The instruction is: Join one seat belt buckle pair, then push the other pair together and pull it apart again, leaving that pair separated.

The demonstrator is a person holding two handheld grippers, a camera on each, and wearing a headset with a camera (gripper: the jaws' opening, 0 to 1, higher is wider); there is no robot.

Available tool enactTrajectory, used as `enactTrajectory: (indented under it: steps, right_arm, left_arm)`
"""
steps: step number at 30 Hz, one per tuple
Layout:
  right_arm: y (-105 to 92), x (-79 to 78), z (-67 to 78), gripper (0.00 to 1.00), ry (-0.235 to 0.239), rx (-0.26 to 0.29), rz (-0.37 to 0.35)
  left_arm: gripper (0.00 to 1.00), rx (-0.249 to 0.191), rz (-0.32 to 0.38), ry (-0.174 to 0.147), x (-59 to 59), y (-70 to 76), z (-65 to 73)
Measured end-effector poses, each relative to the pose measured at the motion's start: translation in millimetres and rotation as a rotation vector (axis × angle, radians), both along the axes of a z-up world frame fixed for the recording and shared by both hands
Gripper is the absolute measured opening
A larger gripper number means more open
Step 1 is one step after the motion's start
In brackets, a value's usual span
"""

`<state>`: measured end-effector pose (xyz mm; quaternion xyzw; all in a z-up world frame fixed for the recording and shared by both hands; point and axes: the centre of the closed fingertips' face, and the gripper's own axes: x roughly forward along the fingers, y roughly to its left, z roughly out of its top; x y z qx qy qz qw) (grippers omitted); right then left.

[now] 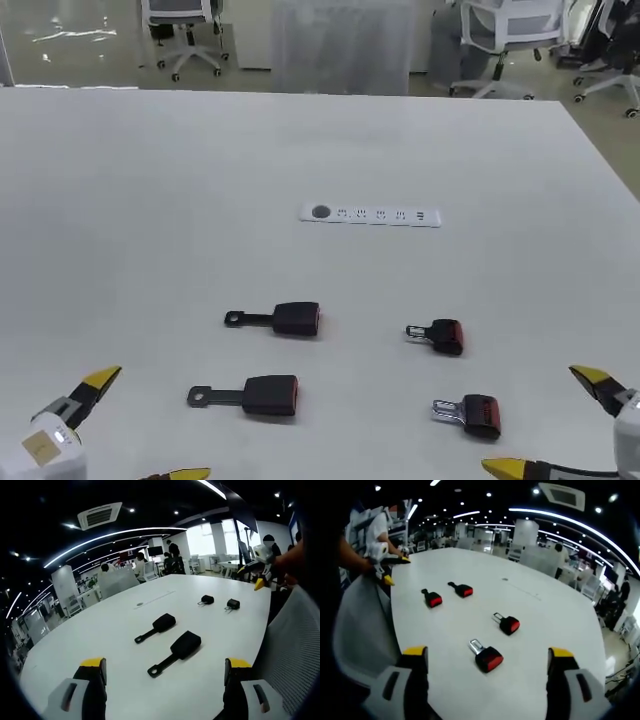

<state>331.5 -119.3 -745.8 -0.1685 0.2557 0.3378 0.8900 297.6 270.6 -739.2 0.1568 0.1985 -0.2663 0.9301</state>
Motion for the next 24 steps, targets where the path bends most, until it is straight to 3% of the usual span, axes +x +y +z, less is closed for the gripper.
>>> enactTrajectory:
  steps: [3, 5, 14, 19, 24]
  right_arm:
    - [-0.3, -0.8, 0.8, 1.0, -0.008, 0.0, -0.003]
    - [-3.4, -1.9, -2.9, 1.0, 0.001, -0.033, 0.0]
    - [-0.2, -3.8, 2.7, 0.99, -0.014, -0.033, 0.01]
    - [-2.1, -3.4, 4.7, 0.96, -0.017, -0.039, 0.009]
    - [-1.9, -4.1, 8.9, 0.95, -0.02, -0.026, 0.014]
  left_arm:
    - [1.0, 0.003, 0.0, 0.0, -0.2, 0.3, -0.2]
    - [1.0, 0.002, 0.002, 0.002, -0.4, 0.3, -0.1]
    - [1.0, 0.006, -0.001, -0.005, -0.8, -0.9, 1.6]
    - [1.0, 0.004, 0.002, 0.006, -1.3, -0.2, 1.1]
    - [1.0, -0.007, 0.027, -0.008, 0.1, 3.5, 7.6]
